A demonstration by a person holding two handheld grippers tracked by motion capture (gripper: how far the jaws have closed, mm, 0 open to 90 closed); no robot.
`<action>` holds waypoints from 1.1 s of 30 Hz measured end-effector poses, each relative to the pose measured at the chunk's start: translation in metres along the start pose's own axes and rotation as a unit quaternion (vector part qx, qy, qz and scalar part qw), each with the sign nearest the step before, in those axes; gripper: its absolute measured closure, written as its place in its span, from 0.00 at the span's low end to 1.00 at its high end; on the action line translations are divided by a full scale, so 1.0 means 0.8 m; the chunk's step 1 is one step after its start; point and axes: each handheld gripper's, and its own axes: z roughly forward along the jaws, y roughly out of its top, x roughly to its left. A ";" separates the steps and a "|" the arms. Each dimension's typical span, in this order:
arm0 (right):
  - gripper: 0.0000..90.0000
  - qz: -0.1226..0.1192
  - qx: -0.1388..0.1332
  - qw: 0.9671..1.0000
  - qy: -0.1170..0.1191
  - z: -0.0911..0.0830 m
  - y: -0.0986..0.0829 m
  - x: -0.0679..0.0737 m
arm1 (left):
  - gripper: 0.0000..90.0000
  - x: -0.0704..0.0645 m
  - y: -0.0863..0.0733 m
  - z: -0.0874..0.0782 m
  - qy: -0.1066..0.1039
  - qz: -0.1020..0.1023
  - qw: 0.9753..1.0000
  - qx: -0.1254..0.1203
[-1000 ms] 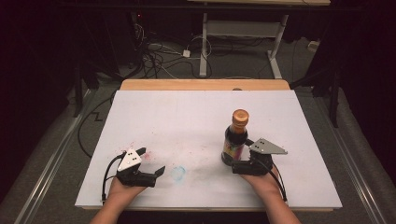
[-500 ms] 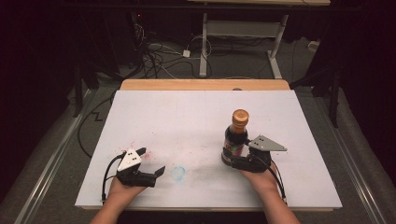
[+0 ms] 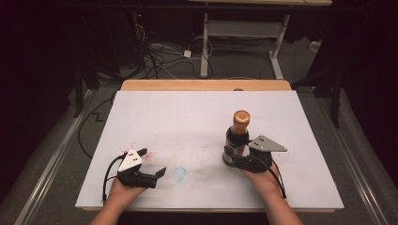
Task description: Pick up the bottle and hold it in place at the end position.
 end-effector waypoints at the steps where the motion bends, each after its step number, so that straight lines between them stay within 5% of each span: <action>1: 0.35 -0.003 0.004 1.000 -0.001 0.000 0.001 0.000 | 0.00 0.000 0.000 0.000 0.000 -0.001 1.000 0.000; 8: 0.36 -0.007 0.016 1.000 0.003 0.002 0.009 0.005 | 0.00 0.003 0.004 -0.002 -0.006 -0.017 1.000 -0.005; 14: 0.36 -0.011 0.010 1.000 0.007 0.013 0.021 0.011 | 0.00 0.001 0.002 -0.002 -0.007 -0.010 1.000 -0.004; 33: 0.36 -0.011 0.008 1.000 0.011 0.097 0.062 0.006 | 0.00 0.002 0.003 -0.003 -0.012 -0.017 1.000 -0.006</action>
